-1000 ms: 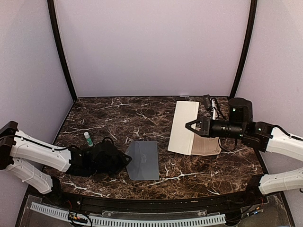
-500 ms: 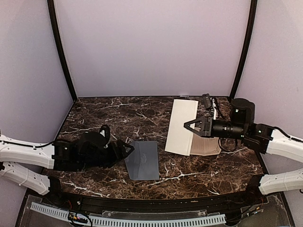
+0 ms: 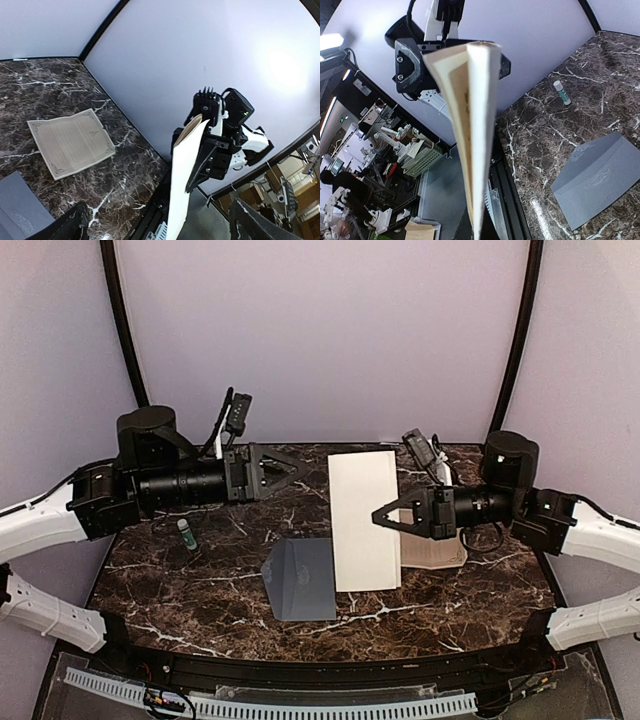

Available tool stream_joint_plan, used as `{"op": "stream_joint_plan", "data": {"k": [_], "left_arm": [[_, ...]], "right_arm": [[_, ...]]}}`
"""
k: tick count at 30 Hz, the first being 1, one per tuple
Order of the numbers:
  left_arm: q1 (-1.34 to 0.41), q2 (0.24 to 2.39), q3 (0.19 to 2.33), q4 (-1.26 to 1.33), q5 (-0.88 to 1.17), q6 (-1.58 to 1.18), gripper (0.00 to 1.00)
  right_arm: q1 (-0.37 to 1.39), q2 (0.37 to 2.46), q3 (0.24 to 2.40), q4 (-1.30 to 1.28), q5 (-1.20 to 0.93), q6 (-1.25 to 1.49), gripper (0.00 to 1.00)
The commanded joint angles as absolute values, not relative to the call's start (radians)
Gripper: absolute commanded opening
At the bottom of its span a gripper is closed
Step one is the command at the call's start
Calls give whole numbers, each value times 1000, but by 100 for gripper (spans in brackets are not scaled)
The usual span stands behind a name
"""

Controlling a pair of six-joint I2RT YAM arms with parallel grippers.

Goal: Place the letter into the envelope and seal it
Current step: Place the letter in the envelope.

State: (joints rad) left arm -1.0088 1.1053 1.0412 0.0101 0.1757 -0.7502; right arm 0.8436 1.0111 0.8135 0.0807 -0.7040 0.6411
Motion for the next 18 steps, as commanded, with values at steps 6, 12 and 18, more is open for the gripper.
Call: {"op": "stream_joint_plan", "data": {"k": [6,12,18], "left_arm": [[-1002,1204,1146,-91,528,-581,99],[-1002,1275,1204,-183,579,-540,91],[-1001,1285,1208,-187,600,-524,61]], "right_arm": [[956,1097,892,-26,-767,557,0],[982,1162,940,-49,-773,520,0],[987,1203,958,-47,-783,505,0]]}}
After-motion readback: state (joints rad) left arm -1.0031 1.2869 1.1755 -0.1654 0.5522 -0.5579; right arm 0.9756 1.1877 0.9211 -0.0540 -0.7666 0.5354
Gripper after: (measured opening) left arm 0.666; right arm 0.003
